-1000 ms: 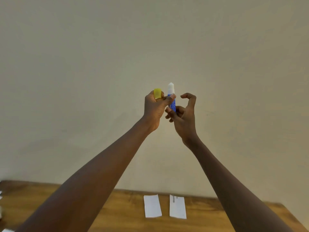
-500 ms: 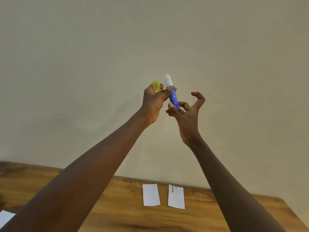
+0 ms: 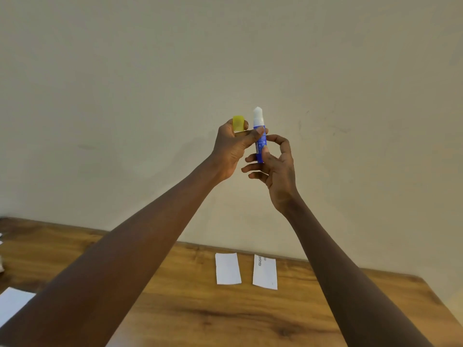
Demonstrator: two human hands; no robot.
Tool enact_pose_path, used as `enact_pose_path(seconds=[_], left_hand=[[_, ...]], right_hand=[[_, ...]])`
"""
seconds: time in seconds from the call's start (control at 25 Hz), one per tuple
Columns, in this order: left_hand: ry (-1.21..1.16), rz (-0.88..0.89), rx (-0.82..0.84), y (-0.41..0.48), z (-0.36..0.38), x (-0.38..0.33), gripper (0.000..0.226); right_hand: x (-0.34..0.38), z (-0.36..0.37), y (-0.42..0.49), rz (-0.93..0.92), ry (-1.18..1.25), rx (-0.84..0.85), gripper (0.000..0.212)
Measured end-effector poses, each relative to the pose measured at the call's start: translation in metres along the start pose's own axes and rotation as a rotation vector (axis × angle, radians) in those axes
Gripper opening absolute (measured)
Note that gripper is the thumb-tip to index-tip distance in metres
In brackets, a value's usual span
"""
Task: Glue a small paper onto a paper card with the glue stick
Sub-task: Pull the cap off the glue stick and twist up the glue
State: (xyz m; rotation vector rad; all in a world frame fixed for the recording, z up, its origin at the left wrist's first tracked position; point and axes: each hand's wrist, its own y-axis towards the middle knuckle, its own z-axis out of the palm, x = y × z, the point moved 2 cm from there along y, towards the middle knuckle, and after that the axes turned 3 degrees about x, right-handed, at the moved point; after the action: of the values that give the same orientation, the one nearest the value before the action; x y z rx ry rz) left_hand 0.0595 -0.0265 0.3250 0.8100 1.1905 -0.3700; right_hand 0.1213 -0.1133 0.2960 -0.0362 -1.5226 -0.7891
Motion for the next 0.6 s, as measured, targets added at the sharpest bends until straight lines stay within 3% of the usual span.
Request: enact_pose_path(seconds=[0.24,0.48,0.6], left_hand=[[0.04,-0.049,0.001,-0.001,-0.003,0.035,0.029],[-0.054,-0.273,-0.061,-0.029,-0.019,0.13,0.028],[0.073,-0.424,-0.14,-0.05,-0.035,0.189,0.027]], right_hand=[[-0.038,-0.004,0.001,0.041,-0.011,-0.153,0.017],[-0.128,-0.012,-0.03,0.193,0.097,-0.255,0.028],[-0.189,-0.01,-0.056,0.341,0.091,-0.296,0.027]])
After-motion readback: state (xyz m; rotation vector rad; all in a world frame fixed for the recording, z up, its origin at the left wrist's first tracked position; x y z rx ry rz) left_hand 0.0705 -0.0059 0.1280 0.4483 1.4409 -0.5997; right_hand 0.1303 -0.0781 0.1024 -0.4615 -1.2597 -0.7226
